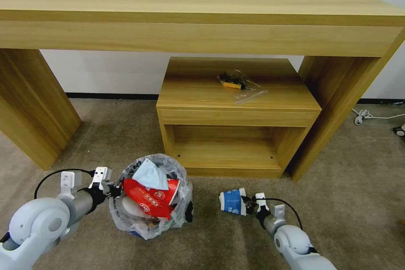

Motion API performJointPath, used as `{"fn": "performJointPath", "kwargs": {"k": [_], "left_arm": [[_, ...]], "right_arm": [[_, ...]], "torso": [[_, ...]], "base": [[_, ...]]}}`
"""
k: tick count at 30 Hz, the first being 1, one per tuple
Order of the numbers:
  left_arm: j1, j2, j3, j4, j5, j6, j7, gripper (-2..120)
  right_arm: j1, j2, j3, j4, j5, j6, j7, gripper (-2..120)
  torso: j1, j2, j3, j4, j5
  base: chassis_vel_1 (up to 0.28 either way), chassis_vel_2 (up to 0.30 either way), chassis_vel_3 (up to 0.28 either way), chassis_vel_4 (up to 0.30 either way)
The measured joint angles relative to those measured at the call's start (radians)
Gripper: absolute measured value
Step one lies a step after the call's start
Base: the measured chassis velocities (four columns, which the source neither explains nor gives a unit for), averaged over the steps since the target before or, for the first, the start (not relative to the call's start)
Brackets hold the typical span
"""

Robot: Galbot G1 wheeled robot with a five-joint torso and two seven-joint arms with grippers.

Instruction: Pick up the trash bin and place the garbage on the floor into it.

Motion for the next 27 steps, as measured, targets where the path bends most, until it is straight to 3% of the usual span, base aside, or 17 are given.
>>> {"fn": "performJointPath", "kwargs": {"k": [4, 11, 12, 15, 20, 23, 27], "left_arm": [[0.001, 0.002, 0.001, -0.005, -0.001, 0.0, -0.009, 0], [-0.002, 0.01, 0.007, -0.011, -0.018, 0.0, -0.039, 0], [-0.002, 0.01, 0.007, -0.011, -0.018, 0.0, -0.039, 0], [-0.01, 0.017, 0.021, -0.017, -0.03, 0.0, -0.057, 0], [-0.033, 0.039, 0.045, -0.021, -0.068, 0.0, -0.077, 0], [-0.051, 0.076, 0.067, -0.011, -0.096, 0.0, -0.077, 0], [-0.068, 0.098, 0.086, -0.002, -0.113, 0.0, -0.08, 0]], "right_arm": [[-0.024, -0.016, 0.058, 0.095, -0.011, -0.004, -0.038, 0], [-0.082, -0.178, 0.09, 0.404, 0.093, -0.032, -0.087, 0], [-0.082, -0.178, 0.09, 0.404, 0.093, -0.032, -0.087, 0], [-0.065, -0.24, 0.073, 0.512, 0.153, -0.053, -0.096, 0], [0.001, -0.28, 0.053, 0.643, 0.254, -0.11, -0.094, 0], [0.077, -0.318, 0.004, 0.748, 0.403, -0.178, -0.057, 0], [0.166, -0.337, -0.075, 0.787, 0.495, -0.225, -0.017, 0]], "torso": [[0.0, 0.0, 0.0, 0.0, 0.0001], [0.0, 0.0, 0.0, -0.0002, -0.0002], [0.0, 0.0, 0.0, -0.0002, -0.0002], [0.0, 0.0, 0.0, -0.0002, 0.0003], [0.0, 0.0, 0.0, 0.0, -0.0004], [0.0, 0.0, 0.0, -0.0003, -0.0004], [0.0, 0.0, 0.0, 0.0001, -0.0004]], "base": [[0.0, 0.0, 0.0, 0.0], [0.0, 0.0, 0.0, 0.0], [0.0, 0.0, 0.0, 0.0], [0.0, 0.0, 0.0, 0.0], [0.0, 0.0, 0.0, 0.0], [0.0, 0.0, 0.0, 0.0], [0.0, 0.0, 0.0, 0.0]]}}
